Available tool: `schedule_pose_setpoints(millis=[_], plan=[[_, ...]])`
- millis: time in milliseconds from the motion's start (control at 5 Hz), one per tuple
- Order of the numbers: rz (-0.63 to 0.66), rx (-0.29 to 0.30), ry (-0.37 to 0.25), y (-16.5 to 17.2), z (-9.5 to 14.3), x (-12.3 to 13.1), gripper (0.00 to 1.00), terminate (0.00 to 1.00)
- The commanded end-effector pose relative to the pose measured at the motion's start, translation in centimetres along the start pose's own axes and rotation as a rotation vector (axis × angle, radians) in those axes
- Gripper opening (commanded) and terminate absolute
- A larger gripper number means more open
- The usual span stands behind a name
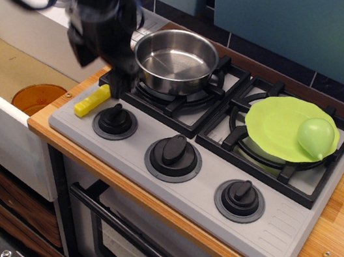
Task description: Put smallpear on plate and fry in pot or pan on stove
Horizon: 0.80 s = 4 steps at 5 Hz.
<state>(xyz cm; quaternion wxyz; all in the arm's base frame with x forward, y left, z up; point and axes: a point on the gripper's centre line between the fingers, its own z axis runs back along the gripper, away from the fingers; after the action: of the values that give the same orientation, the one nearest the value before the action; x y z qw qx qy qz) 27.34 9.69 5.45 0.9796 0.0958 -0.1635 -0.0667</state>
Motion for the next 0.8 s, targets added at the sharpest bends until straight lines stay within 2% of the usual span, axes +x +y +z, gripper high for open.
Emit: schedule_pose_setpoints(millis=[0, 400, 600], plan=[[-0.007, 0.020, -0.094, 0.0, -1.6, -0.4, 1.00, 0.00], [-0.018, 0.020, -0.113, 1.1, -2.3, -1.1, 1.00, 0.00], [-0.027, 0.024, -0.091, 1.8, -1.5, -0.6, 1.00, 0.00]])
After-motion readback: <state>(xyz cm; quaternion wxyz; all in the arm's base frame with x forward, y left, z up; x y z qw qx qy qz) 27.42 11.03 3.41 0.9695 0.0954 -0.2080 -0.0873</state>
